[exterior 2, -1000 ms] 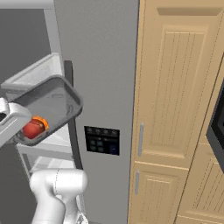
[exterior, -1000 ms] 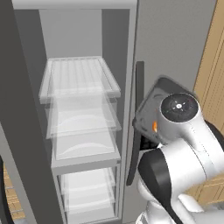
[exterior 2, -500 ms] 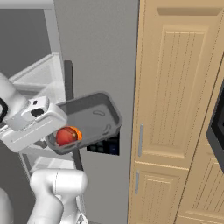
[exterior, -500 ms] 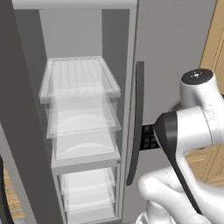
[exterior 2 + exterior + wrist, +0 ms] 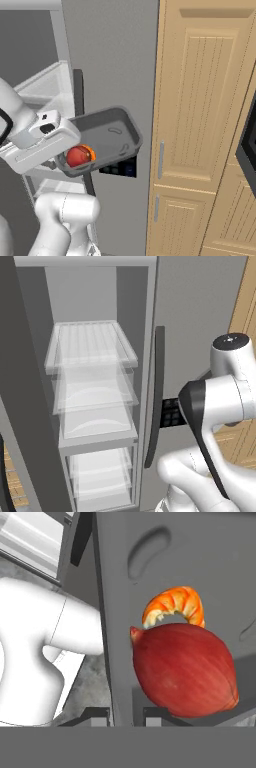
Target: Place the tupperware containing the shrimp and onion meal in the microwave. Close the microwave door and press the start button to reheat the meal.
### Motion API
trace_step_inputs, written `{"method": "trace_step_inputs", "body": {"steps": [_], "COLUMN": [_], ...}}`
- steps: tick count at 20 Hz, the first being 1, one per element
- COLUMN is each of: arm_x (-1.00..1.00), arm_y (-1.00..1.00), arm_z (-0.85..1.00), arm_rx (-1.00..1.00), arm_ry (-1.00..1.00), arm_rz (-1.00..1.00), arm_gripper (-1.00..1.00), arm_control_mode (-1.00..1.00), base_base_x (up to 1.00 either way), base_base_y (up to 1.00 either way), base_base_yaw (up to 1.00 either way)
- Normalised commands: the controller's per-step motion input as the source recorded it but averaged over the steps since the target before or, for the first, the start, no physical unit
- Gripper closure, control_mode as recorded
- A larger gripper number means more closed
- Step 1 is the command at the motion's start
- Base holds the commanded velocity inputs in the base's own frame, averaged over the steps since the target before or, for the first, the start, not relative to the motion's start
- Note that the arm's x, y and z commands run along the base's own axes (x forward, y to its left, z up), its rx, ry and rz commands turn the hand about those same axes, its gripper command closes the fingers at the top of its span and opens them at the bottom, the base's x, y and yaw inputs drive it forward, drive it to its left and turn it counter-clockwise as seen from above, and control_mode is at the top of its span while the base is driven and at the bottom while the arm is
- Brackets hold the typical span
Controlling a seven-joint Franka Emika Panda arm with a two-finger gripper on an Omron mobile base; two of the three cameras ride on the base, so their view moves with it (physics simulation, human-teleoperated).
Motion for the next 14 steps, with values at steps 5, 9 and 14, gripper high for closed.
{"method": "trace_step_inputs", "body": {"steps": [5,9,14], "arm_x": [0.0,0.0,0.0], "arm_y": [0.0,0.0,0.0], "arm_z": [0.0,0.0,0.0], "arm_rx": [0.0,0.0,0.0], "arm_ry": [0.0,0.0,0.0], "arm_rz": [0.0,0.0,0.0], "arm_gripper": [1.0,1.0,1.0], "arm_control_mode": [-1.0,1.0,1.0], "base_base_x": [0.0,-0.22,-0.88], "base_base_y": [0.0,0.0,0.0], "base_base_yaw": [0.0,0.0,-0.03]}}
